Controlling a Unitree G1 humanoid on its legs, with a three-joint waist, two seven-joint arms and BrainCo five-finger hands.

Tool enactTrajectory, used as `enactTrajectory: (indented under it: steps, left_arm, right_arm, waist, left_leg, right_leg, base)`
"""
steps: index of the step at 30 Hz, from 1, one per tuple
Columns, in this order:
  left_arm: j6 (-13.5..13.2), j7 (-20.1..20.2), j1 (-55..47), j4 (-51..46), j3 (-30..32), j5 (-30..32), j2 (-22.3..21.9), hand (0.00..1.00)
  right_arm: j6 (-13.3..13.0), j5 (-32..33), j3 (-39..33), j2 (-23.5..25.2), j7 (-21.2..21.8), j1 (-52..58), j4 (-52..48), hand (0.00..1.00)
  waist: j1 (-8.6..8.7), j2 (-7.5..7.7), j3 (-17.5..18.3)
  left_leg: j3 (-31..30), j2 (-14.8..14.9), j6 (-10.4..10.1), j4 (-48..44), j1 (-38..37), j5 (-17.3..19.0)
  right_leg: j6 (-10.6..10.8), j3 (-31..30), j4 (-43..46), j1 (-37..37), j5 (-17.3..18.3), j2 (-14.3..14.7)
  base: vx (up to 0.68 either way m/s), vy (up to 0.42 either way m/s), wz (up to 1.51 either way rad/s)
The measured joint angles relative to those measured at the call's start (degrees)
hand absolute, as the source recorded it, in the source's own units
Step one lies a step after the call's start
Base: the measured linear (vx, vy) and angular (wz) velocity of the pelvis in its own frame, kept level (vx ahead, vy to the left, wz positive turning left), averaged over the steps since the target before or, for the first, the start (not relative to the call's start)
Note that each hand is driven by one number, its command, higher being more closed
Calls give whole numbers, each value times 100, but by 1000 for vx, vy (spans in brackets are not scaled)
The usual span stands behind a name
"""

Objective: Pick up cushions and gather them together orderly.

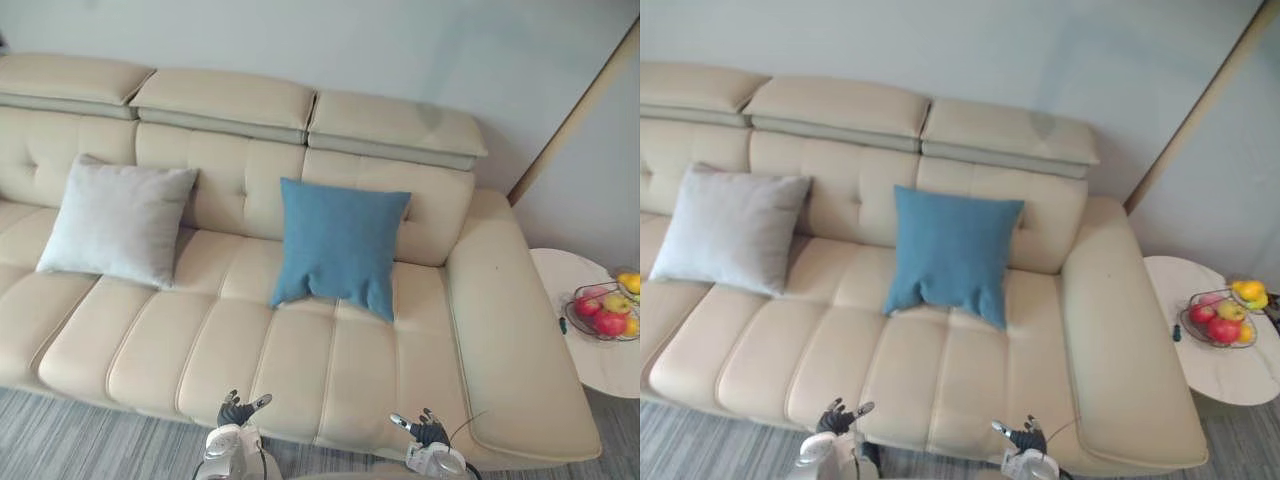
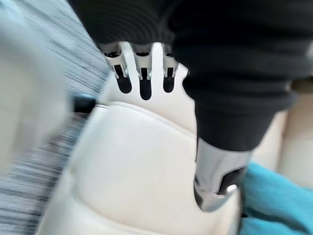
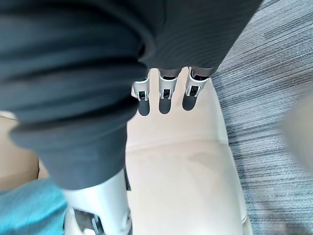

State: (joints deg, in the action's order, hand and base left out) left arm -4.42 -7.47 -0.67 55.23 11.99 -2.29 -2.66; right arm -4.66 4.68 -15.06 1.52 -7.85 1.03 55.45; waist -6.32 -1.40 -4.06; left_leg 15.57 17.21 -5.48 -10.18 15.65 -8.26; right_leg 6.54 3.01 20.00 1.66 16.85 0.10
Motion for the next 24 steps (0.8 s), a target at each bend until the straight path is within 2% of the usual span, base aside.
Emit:
enactTrajectory:
  steps: [1,2,3,4,5,7,8,9,10,12,13,15,17,19,24]
  left_arm:
    - [6,2,-17,52,-32,-6,-51,0]
    - [5,3,-14,54,-44,-7,-69,0]
    - [-14,17,33,-49,-51,-6,-53,0]
    - [-14,7,42,-49,4,-5,-64,0]
    - [-11,8,41,-36,7,-4,-67,0]
    - [-15,12,62,-41,2,-6,-65,0]
    - [-13,16,64,-35,-3,-5,-68,0]
    - [-11,27,69,11,-1,-5,-67,0]
    - [-4,32,67,58,1,-4,-68,0]
    - [31,49,57,137,4,-6,-78,0]
    - [37,46,22,128,22,-1,48,0]
    - [97,50,-43,142,43,8,171,0]
    - [126,109,-77,148,40,86,177,0]
    - [145,142,-104,164,42,108,189,0]
    - [156,155,-175,275,51,198,206,0]
  right_arm:
    - [5,0,12,-57,-6,9,8,0]
    - [15,-2,12,-73,-12,48,29,0]
    - [43,-1,29,-51,-24,65,94,0]
    - [57,20,86,-64,-35,45,103,0]
    - [57,35,110,-60,-36,47,131,0]
    - [76,44,166,-41,-24,89,233,0]
    - [75,41,180,-40,-18,95,241,0]
    - [77,36,173,-38,-2,104,279,0]
    - [79,29,170,-39,8,111,279,0]
    - [94,-3,139,-40,39,113,296,0]
    - [155,-21,65,92,90,126,343,0]
    - [205,-22,30,207,136,134,415,0]
    - [239,-26,-131,200,168,171,406,0]
    - [243,-26,-179,197,170,182,403,0]
    - [244,-171,-298,168,176,215,402,0]
  waist:
    - [23,-161,-44]
    - [42,-175,-54]
    - [0,-33,-101]
    - [51,-23,-133]
    - [79,0,-142]
    - [131,135,-100]
    - [133,150,-91]
    - [154,166,-83]
    - [169,176,-66]
    - [200,122,-19]
    - [212,298,59]
    - [254,470,170]
    - [293,471,200]
    - [297,439,226]
    - [300,383,372]
  left_leg:
    - [-61,71,-124,252,-11,-387]
    - [-62,60,-128,382,-28,-584]
    - [-59,-43,-166,187,-72,-398]
    - [-179,-151,-58,-265,-58,70]
    - [-224,-206,-18,-486,-60,291]
    - [-193,-299,103,-1362,-82,1073]
    - [-197,-303,96,-1610,-112,1297]
    - [-205,-318,45,-1938,-277,1674]
    - [-207,-356,-10,-1954,-485,1905]
    - [-159,-527,-47,-1212,-841,2156]
    - [-22,-757,39,-815,-943,1961]
    - [1,-1038,166,-414,-1081,1761]
    - [3,-1224,253,-165,-1222,1669]
    - [2,-1310,254,36,-1310,1585]
    - [62,-1379,161,761,-1669,1231]
  right_leg:
    - [-29,135,-117,12,-17,102]
    - [-133,246,-147,-17,-51,95]
    - [-631,457,-238,-48,12,-60]
    - [-707,506,-222,-111,-25,-122]
    - [-717,537,-216,-146,-57,-171]
    - [-678,539,-255,-319,-253,-308]
    - [-642,539,-295,-355,-315,-343]
    - [-563,531,-433,-357,-455,-398]
    - [-475,509,-542,-354,-561,-443]
    - [-298,469,-699,-378,-725,-486]
    - [-277,433,-863,-381,-862,-646]
    - [-264,409,-1138,-331,-1085,-827]
    - [-282,406,-1274,-213,-1231,-934]
    - [-262,402,-1349,-147,-1307,-977]
    - [-217,365,-1450,-90,-1318,-926]
  base:
    - [-382,-187,22]
    - [-361,-151,14]
    - [-303,-135,-5]
    - [-268,-98,-10]
    - [-267,-20,2]
    - [-272,86,7]
    - [-237,163,4]
    - [-168,179,4]
    - [-135,229,5]
    - [-107,225,-2]
    - [-84,220,-9]
    - [-68,209,-2]
    - [-75,176,8]
    - [-40,78,5]
    - [3,-16,-6]
